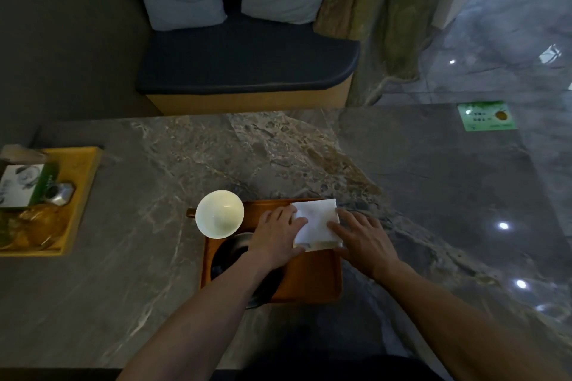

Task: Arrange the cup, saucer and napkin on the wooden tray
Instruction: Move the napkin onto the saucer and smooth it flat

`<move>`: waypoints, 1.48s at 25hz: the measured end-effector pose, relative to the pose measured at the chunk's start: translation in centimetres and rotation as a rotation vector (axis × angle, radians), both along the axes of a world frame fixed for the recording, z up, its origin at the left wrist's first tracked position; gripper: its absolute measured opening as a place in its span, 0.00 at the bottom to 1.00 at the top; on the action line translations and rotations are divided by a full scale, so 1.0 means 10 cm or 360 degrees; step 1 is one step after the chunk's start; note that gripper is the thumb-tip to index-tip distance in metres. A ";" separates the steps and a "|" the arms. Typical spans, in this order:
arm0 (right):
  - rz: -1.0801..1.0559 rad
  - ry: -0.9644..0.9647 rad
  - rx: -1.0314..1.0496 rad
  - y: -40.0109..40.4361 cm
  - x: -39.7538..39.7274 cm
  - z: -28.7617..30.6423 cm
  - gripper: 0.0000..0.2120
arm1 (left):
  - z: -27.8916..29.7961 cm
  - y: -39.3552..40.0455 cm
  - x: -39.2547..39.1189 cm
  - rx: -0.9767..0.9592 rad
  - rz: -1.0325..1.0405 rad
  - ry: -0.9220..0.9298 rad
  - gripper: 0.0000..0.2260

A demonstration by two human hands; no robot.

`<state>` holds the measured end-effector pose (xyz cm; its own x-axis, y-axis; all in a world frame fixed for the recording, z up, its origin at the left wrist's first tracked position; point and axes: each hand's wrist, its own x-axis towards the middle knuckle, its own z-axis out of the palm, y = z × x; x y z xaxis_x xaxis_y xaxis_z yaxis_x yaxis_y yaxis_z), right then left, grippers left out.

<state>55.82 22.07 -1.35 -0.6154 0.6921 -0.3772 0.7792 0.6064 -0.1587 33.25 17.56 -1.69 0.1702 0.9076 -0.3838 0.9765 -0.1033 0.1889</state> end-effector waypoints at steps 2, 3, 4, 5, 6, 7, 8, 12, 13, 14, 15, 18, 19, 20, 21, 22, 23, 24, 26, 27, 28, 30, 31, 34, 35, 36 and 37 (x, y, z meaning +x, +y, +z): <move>-0.0008 -0.0006 -0.0019 0.01 -0.01 -0.01 0.31 | -0.02 0.01 0.00 0.0012 -0.0006 0.0007 0.27; -0.0007 -0.0005 -0.0022 0.02 -0.01 -0.01 0.31 | -0.02 0.02 0.00 0.0015 -0.0008 0.0004 0.27; -0.0002 -0.0005 -0.0023 0.02 -0.02 -0.01 0.30 | -0.02 0.02 0.00 0.0014 -0.0010 0.0000 0.27; 0.0002 -0.0003 -0.0019 0.03 -0.02 -0.01 0.30 | -0.02 0.02 -0.01 0.0011 -0.0012 -0.0001 0.27; 0.0001 -0.0001 -0.0016 0.02 -0.02 -0.01 0.29 | -0.02 0.03 -0.02 0.0008 -0.0017 0.0002 0.28; -0.0007 0.0003 -0.0019 0.02 -0.02 -0.01 0.29 | -0.02 0.03 -0.02 0.0003 -0.0020 0.0005 0.28; -0.0017 0.0006 -0.0025 0.01 -0.01 -0.01 0.29 | -0.02 0.03 -0.02 0.0000 -0.0023 0.0006 0.28; -0.0033 0.0021 -0.0027 -0.03 -0.01 -0.03 0.29 | 0.00 0.02 -0.03 0.0000 -0.0027 0.0009 0.27; -0.0031 0.0023 -0.0030 -0.04 -0.02 -0.03 0.29 | 0.00 0.01 -0.04 -0.0010 -0.0023 0.0009 0.27; -0.0022 0.0016 -0.0034 -0.05 -0.04 -0.04 0.29 | 0.01 -0.01 -0.05 -0.0020 -0.0019 0.0009 0.27; -0.0012 0.0003 -0.0038 -0.06 -0.05 -0.06 0.28 | 0.02 -0.02 -0.07 -0.0028 -0.0015 0.0009 0.27; -0.0023 -0.0018 -0.0040 -0.12 -0.08 -0.10 0.28 | 0.03 -0.07 -0.09 -0.0034 -0.0020 0.0011 0.27; -0.0027 -0.0020 -0.0044 -0.14 -0.09 -0.11 0.28 | 0.04 -0.08 -0.09 -0.0040 -0.0023 0.0015 0.27; -0.0025 -0.0020 -0.0046 -0.15 -0.08 -0.12 0.28 | 0.04 -0.08 -0.09 -0.0043 -0.0022 0.0016 0.26; -0.0021 -0.0017 -0.0042 -0.15 -0.08 -0.12 0.28 | 0.03 -0.09 -0.09 -0.0039 -0.0020 0.0017 0.26; -0.0017 -0.0012 -0.0036 -0.15 -0.08 -0.12 0.28 | 0.03 -0.10 -0.09 -0.0032 -0.0019 0.0015 0.26; -0.0016 -0.0005 -0.0031 -0.14 -0.08 -0.12 0.28 | 0.04 -0.10 -0.09 -0.0022 -0.0020 0.0008 0.25; -0.0015 -0.0001 -0.0032 -0.13 -0.09 -0.12 0.29 | 0.04 -0.10 -0.09 -0.0005 -0.0016 -0.0003 0.25; -0.0011 -0.0003 -0.0040 -0.12 -0.10 -0.13 0.30 | 0.03 -0.10 -0.10 0.0046 -0.0001 -0.0012 0.25; -0.0007 -0.0007 -0.0039 -0.12 -0.11 -0.14 0.30 | 0.02 -0.11 -0.11 0.0064 -0.0008 0.0000 0.25; -0.0005 -0.0010 -0.0038 -0.13 -0.11 -0.15 0.31 | 0.01 -0.13 -0.11 0.0067 -0.0027 0.0026 0.25; -0.0003 -0.0017 -0.0034 -0.15 -0.12 -0.16 0.31 | -0.02 -0.17 -0.10 0.0060 -0.0058 0.0093 0.24; 0.0002 -0.0023 -0.0035 -0.15 -0.12 -0.16 0.30 | -0.04 -0.18 -0.09 0.0058 -0.0055 0.0115 0.24; 0.0017 -0.0030 -0.0043 -0.12 -0.16 -0.16 0.30 | -0.04 -0.17 -0.08 0.0054 -0.0024 0.0155 0.23; 0.0022 -0.0029 -0.0041 -0.10 -0.17 -0.15 0.30 | -0.04 -0.16 -0.08 0.0052 -0.0013 0.0168 0.23; 0.0024 -0.0029 -0.0038 -0.09 -0.19 -0.15 0.29 | -0.04 -0.15 -0.09 0.0047 -0.0002 0.0175 0.23; 0.0022 -0.0029 -0.0032 -0.09 -0.20 -0.14 0.29 | -0.04 -0.15 -0.10 0.0045 0.0008 0.0173 0.23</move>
